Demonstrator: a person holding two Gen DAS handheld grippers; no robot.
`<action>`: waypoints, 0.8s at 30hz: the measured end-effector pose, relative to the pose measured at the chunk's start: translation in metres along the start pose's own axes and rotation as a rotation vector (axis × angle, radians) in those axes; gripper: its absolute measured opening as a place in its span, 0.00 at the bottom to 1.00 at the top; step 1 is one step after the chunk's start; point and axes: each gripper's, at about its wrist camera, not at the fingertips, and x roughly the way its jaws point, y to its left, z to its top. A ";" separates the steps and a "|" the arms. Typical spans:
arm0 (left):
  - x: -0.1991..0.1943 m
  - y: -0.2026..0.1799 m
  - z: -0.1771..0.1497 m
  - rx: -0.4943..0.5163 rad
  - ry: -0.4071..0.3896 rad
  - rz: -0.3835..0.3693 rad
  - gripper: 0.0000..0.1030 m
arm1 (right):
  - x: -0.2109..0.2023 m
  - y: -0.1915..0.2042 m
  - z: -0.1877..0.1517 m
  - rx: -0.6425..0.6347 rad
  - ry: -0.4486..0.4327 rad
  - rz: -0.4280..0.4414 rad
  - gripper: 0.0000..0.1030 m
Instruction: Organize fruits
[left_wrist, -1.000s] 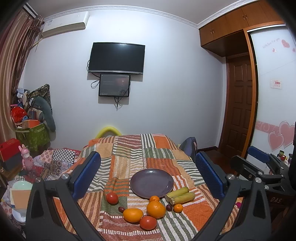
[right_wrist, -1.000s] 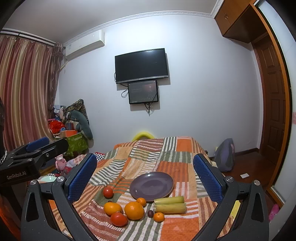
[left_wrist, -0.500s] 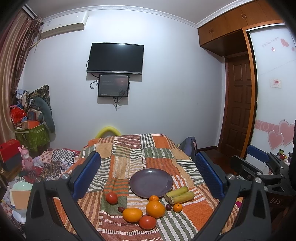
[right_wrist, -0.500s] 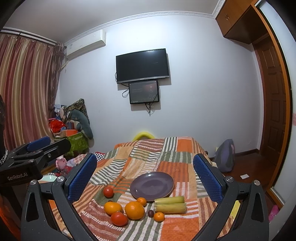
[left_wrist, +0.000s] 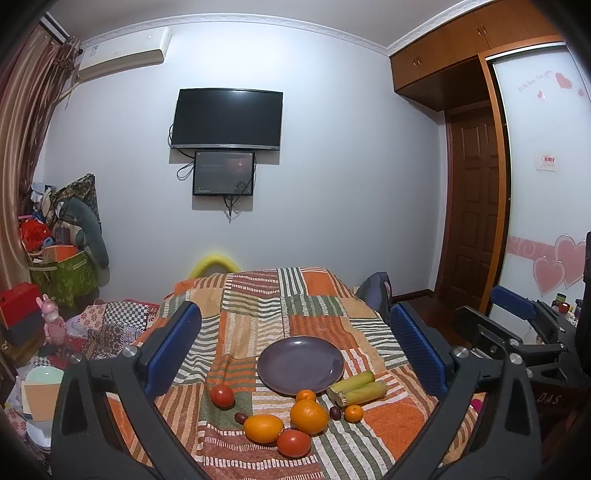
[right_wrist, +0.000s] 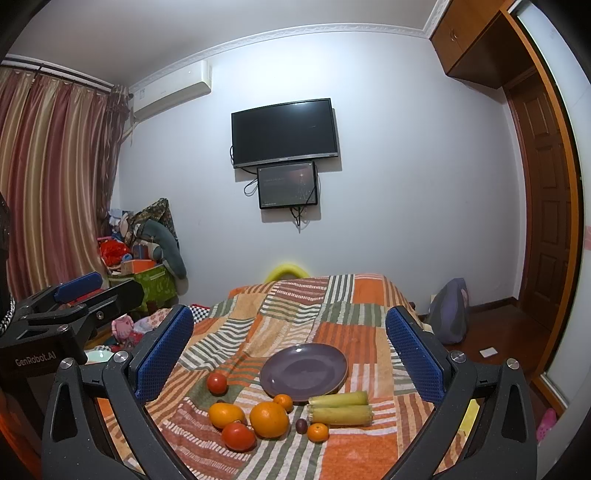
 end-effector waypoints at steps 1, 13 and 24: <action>0.000 0.000 0.000 0.000 0.000 0.000 1.00 | -0.001 0.000 0.000 -0.001 0.000 -0.001 1.00; 0.000 0.000 -0.001 -0.001 0.001 0.001 1.00 | 0.000 0.001 -0.001 0.000 -0.001 0.000 1.00; 0.003 0.001 -0.002 -0.002 0.010 -0.003 1.00 | 0.000 -0.001 -0.002 0.000 0.001 -0.001 1.00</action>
